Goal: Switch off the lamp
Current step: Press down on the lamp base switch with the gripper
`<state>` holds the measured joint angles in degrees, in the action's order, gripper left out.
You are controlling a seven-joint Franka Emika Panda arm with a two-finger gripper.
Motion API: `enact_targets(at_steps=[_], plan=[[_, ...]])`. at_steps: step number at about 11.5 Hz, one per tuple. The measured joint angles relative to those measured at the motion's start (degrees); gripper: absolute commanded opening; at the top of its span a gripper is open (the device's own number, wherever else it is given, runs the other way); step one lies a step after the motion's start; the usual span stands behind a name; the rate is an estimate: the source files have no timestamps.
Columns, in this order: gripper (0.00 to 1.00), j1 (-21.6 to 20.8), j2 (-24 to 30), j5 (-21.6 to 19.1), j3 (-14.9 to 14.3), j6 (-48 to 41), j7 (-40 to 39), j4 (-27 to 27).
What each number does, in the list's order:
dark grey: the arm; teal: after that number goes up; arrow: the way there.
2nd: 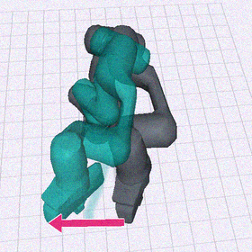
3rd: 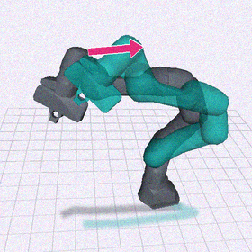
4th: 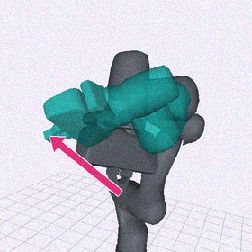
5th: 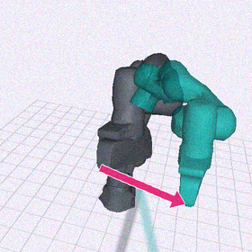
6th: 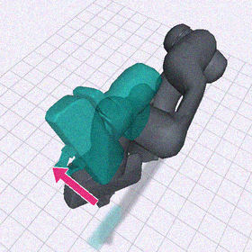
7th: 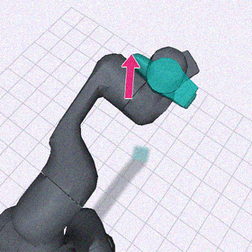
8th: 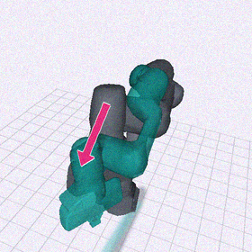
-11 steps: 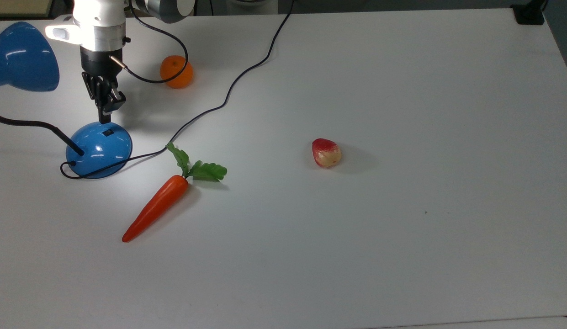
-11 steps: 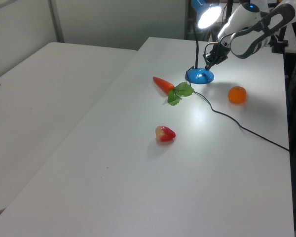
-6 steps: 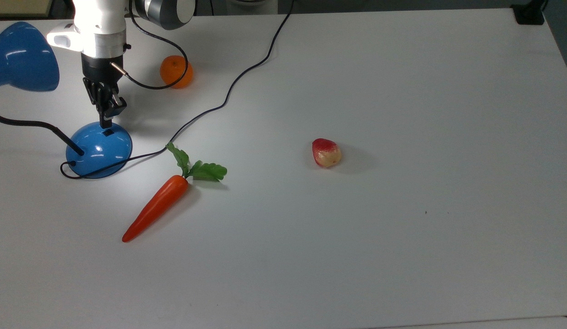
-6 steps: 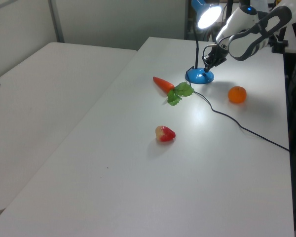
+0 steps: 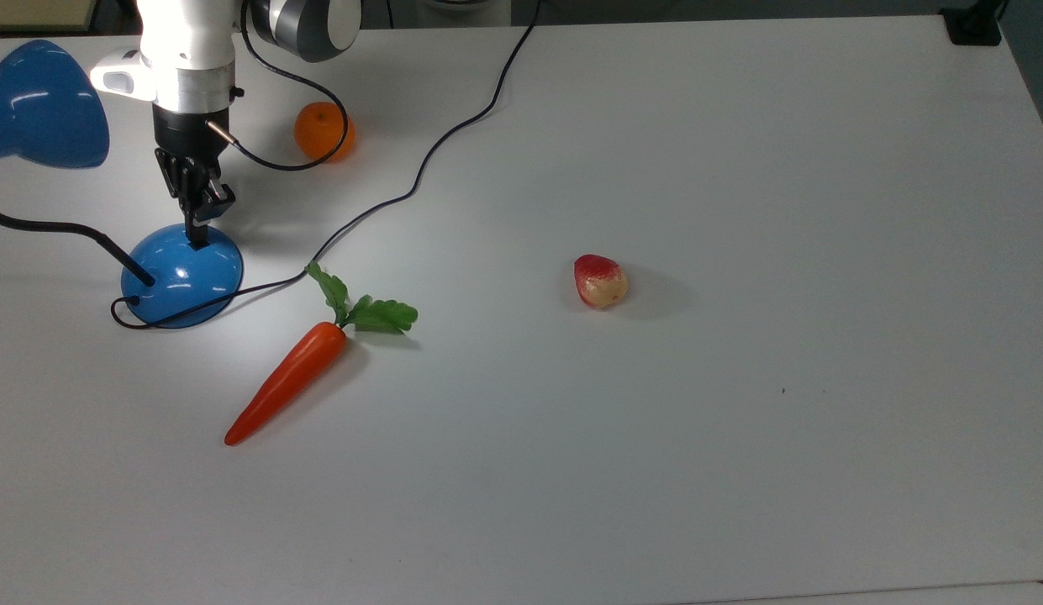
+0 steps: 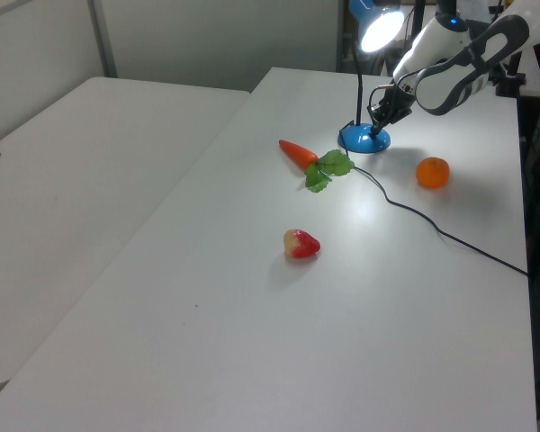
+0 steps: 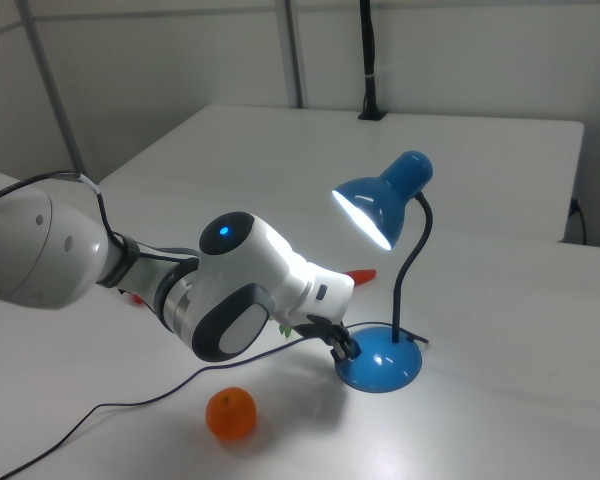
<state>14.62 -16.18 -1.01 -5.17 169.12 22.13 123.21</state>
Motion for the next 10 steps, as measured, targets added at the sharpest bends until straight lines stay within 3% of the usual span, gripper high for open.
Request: enact_targets(at_steps=[10], plan=[[0.0,-0.4,-0.6,0.0,0.0,0.1,0.0,0.0]])
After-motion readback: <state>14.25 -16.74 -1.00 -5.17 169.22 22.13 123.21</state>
